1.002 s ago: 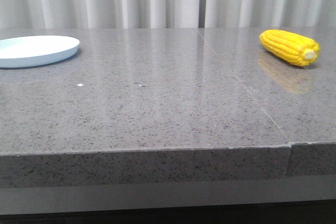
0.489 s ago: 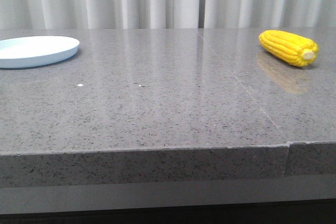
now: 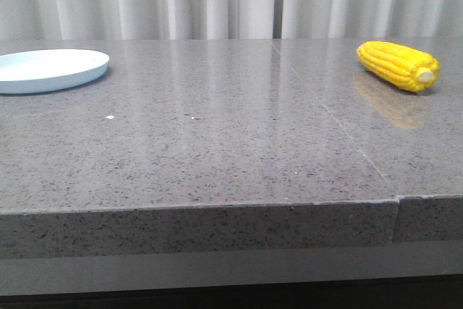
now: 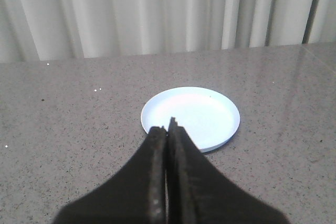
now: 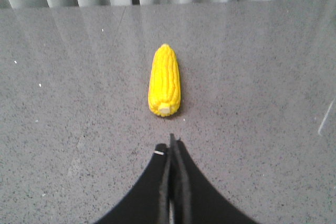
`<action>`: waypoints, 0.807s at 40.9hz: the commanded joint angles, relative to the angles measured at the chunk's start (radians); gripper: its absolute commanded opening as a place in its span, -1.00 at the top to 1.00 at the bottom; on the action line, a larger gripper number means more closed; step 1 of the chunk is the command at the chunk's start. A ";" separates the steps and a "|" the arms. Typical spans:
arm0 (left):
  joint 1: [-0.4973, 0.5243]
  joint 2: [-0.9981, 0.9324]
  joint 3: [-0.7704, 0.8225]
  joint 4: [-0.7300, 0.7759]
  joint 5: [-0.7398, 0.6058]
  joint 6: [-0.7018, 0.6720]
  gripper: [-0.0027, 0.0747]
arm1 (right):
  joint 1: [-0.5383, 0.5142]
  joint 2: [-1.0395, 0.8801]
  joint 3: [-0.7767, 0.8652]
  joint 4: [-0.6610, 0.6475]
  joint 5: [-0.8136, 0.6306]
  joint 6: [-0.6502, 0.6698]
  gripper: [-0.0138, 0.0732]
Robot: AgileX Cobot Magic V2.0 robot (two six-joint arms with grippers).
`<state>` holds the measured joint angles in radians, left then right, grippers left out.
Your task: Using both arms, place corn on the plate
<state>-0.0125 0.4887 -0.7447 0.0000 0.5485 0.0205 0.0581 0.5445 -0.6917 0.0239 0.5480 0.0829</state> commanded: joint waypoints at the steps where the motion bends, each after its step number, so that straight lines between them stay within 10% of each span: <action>1: -0.006 0.034 -0.031 -0.006 -0.067 -0.009 0.98 | -0.007 0.039 -0.021 0.001 -0.060 -0.008 0.84; 13: -0.006 0.072 -0.031 -0.006 -0.062 -0.009 0.90 | -0.007 0.116 -0.021 -0.039 -0.015 -0.008 0.58; 23: -0.006 0.074 -0.031 0.000 -0.062 -0.009 -0.09 | -0.007 0.139 -0.021 -0.041 -0.013 -0.008 -0.56; 33: -0.006 0.076 -0.031 0.000 -0.057 -0.008 -0.29 | -0.007 0.139 -0.021 -0.041 -0.012 -0.008 -0.64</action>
<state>-0.0125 0.5528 -0.7447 0.0000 0.5608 0.0205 0.0581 0.6799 -0.6855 0.0000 0.6003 0.0829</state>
